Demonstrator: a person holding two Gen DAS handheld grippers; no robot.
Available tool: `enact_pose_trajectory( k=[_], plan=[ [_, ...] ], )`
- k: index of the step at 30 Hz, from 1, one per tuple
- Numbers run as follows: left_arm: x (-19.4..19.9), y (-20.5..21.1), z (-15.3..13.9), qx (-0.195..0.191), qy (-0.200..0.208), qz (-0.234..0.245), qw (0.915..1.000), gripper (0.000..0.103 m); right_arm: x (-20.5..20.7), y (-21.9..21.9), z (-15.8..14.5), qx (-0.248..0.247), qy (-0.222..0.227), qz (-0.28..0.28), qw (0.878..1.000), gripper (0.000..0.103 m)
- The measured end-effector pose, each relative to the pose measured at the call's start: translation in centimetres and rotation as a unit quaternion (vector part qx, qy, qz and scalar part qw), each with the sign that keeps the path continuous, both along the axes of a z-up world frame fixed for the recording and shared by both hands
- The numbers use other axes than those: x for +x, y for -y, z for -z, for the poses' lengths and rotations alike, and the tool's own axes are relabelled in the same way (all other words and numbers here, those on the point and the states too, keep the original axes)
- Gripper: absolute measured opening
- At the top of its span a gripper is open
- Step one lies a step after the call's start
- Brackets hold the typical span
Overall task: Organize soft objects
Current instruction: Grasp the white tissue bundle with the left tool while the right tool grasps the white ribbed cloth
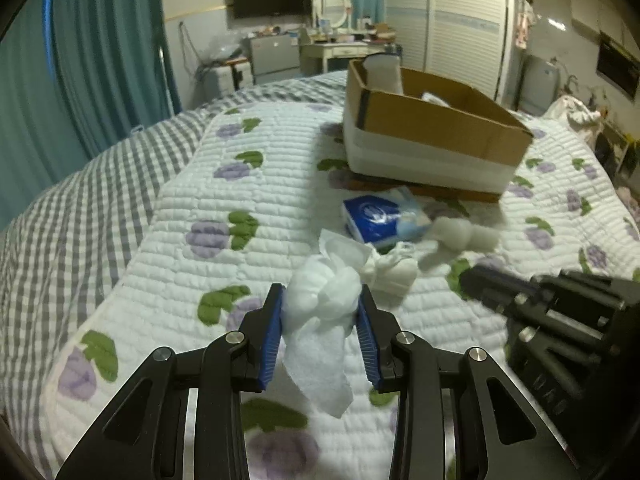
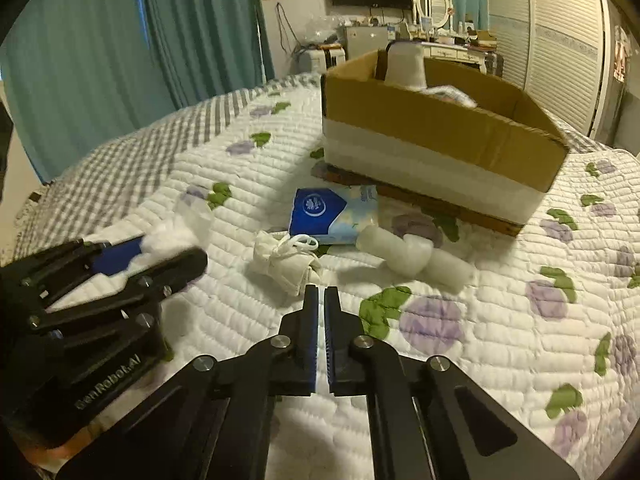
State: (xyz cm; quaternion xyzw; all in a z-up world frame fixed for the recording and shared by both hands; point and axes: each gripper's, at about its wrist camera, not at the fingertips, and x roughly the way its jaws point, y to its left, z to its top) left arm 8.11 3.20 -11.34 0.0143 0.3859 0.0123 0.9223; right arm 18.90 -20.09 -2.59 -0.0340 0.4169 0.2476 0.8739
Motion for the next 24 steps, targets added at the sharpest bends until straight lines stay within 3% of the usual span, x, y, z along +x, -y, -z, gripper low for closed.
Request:
enact_pose_trajectory(
  k=[8,15,16,17,18,19,24],
  plan=[
    [-1.0,0.1,-0.5,-0.006,0.000,-0.004,1.0000,0.034,-2.0,2.9,-2.5,0.031,0.016,0.006,0.999,0.001],
    [0.3,-1.4,-0.4,-0.001,0.002,-0.026,0.9997,0.034,-1.2,1.6,-1.7,0.020,0.018,-0.016,1.000,0.002],
    [0.6,-1.8,-0.4,0.001,0.003,-0.030,0.9995,0.034,-1.0,1.2,-1.4,0.016,0.020,-0.017,1.000,0.004],
    [0.8,-2.3,-0.4,0.003,0.003,-0.037,0.9993,0.034,-0.6,0.6,-0.9,0.013,0.016,-0.021,1.000,0.017],
    [1.2,-3.0,-0.3,0.001,0.003,-0.043,0.9990,0.034,-0.1,0.0,-0.3,0.011,0.008,-0.024,1.000,0.036],
    [1.5,-3.7,-0.3,-0.003,0.004,-0.049,0.9988,0.034,0.4,-0.6,0.2,0.010,0.001,-0.024,1.000,0.044],
    [2.9,-5.6,0.1,-0.015,0.002,-0.070,0.9975,0.034,2.6,-3.3,2.4,0.012,-0.019,-0.028,0.999,0.049]
  ],
)
